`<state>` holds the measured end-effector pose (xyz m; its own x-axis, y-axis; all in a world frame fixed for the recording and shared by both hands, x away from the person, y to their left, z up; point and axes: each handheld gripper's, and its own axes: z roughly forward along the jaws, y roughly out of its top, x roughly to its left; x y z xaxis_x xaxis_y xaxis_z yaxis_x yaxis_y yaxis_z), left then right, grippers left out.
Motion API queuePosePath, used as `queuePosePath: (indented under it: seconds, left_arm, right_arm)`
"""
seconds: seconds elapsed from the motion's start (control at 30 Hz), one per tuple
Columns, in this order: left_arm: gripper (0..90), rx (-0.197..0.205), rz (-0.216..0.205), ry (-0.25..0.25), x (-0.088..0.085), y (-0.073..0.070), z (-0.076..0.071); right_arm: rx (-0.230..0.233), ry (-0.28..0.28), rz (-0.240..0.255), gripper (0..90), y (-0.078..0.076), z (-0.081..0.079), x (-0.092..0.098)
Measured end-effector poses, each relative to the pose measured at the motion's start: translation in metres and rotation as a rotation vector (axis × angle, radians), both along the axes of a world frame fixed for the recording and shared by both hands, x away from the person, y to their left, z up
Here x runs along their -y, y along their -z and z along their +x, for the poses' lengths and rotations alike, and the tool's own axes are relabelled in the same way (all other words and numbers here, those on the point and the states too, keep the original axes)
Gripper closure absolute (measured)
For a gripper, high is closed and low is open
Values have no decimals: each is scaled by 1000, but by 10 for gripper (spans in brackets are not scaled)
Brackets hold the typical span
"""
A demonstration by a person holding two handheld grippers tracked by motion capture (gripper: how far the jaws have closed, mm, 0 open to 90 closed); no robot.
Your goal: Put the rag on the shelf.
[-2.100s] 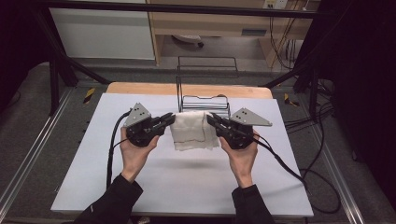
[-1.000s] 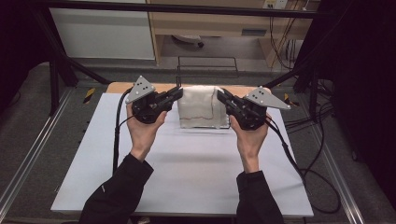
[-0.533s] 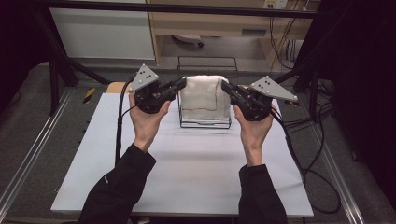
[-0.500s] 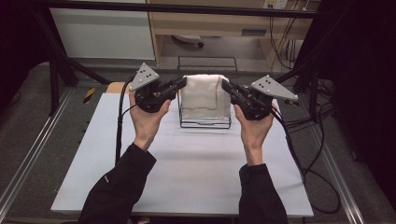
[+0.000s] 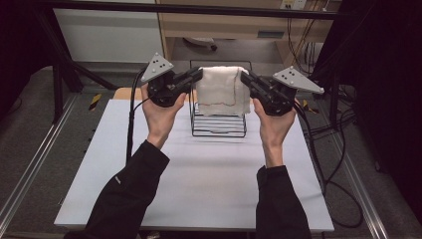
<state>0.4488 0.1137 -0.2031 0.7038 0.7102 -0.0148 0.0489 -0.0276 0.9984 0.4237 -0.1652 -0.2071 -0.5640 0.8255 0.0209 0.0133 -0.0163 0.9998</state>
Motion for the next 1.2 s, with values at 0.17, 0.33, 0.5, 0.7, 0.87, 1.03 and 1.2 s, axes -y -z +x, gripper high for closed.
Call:
queuePosePath:
  seconds: [0.17, 0.33, 0.5, 0.7, 0.87, 1.03, 1.2]
  left_arm:
    - [833, 10, 5, -9, 0, -9, 4]
    - [833, 16, -10, -6, -1, -16, 9]
    - [833, 25, -24, -9, -3, -23, 13]
    - [833, 30, -26, -18, -4, -32, 19]
    - [833, 29, -22, -20, -4, -37, 25]
    - [833, 23, -26, -26, -5, -40, 31]
    - [833, 25, -23, -30, -6, -45, 35]
  right_arm:
    - [6, 4, -2, 829, -6, 5, -1]
    - [18, 10, -4, 829, -16, 9, -2]
    - [32, 15, -3, 829, -24, 13, -4]
    - [41, 17, -6, 829, -32, 18, -7]
    - [43, 19, -4, 829, -38, 24, -8]
    - [40, 20, -3, 829, -42, 29, -10]
    - [40, 18, -4, 829, -46, 34, -11]
